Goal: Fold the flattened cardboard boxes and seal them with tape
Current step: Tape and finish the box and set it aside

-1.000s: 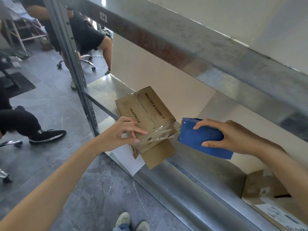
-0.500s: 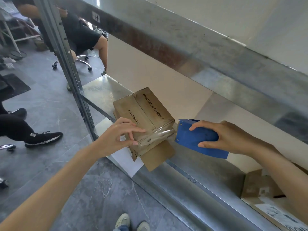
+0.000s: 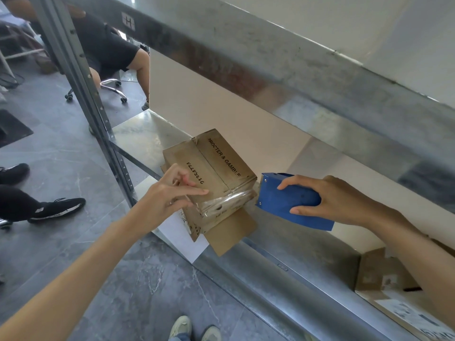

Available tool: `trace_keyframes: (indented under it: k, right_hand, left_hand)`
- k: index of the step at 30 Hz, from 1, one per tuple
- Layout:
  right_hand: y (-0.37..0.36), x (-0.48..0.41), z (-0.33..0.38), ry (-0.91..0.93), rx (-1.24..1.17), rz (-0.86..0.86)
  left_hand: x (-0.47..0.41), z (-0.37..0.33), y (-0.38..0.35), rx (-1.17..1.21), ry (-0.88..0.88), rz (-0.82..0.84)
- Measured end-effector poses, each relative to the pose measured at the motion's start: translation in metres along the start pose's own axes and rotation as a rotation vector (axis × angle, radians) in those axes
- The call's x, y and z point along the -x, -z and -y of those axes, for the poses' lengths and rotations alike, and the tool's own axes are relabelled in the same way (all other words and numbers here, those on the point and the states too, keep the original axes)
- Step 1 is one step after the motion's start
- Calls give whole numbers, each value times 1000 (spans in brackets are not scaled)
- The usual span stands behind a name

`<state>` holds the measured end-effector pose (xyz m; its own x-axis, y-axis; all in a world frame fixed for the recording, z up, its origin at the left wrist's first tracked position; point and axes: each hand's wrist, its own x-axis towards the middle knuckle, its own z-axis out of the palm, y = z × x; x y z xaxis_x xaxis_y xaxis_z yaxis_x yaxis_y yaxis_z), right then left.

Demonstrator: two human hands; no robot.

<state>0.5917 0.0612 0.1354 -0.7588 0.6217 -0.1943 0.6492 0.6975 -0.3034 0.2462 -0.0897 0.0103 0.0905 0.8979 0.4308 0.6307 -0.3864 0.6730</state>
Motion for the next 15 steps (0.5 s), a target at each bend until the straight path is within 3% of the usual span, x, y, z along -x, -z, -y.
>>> trace_keyframes:
  k: [12, 15]
  right_hand:
    - [2, -4, -2, 15, 54, -42]
    - [0, -9, 2, 43, 79, -48]
  left_hand:
    - [-4, -5, -9, -139, 23, 40]
    - [1, -16, -30, -178, 67, -45]
